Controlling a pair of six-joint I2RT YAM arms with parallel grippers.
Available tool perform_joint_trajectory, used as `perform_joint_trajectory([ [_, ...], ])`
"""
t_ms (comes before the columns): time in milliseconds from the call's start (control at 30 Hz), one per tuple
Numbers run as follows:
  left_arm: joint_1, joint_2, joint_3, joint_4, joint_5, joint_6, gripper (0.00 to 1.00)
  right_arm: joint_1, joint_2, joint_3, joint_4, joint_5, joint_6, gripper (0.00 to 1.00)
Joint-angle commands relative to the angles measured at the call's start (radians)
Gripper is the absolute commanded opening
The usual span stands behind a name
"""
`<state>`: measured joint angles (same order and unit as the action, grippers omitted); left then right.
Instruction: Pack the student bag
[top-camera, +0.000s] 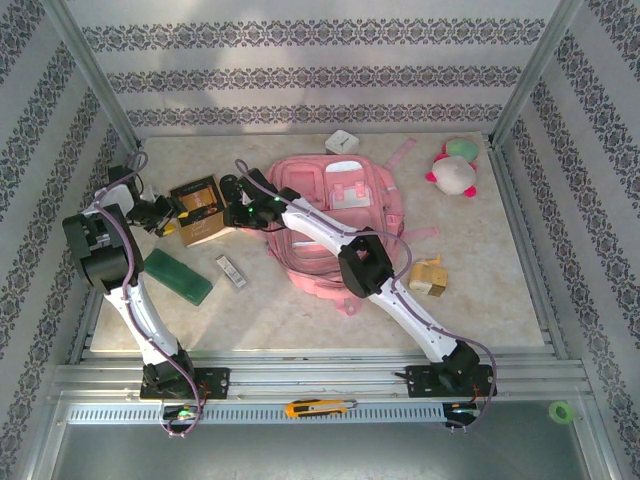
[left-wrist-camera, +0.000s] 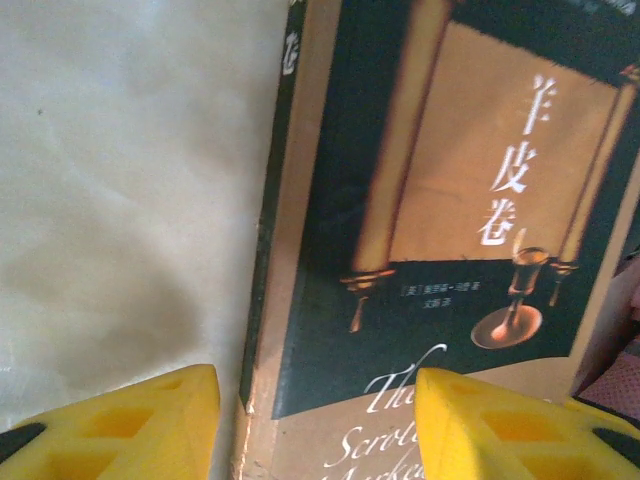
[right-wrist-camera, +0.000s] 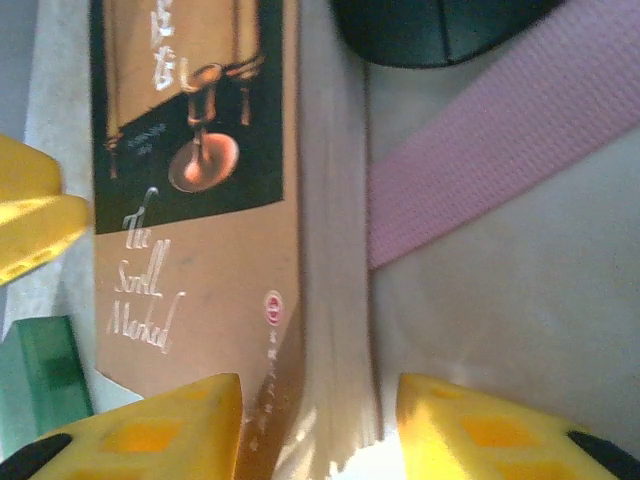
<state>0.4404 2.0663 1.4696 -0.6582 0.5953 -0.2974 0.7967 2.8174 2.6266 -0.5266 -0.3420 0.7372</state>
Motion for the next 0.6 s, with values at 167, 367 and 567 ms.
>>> perform_joint_trajectory([
  [167,0.004,0.009,-0.057,0.066,0.133,-0.013,0.5,0.027,0.052,0.042,0.026,-0.033,0.037,0.39],
  [367,-0.007,-0.043,-0.113,0.098,0.228,-0.036,0.5,0.025,0.065,0.047,0.013,-0.037,0.058,0.36],
  [567,-0.012,-0.098,-0.161,0.187,0.304,-0.094,0.5,0.017,0.072,0.036,-0.004,-0.041,0.093,0.32],
])
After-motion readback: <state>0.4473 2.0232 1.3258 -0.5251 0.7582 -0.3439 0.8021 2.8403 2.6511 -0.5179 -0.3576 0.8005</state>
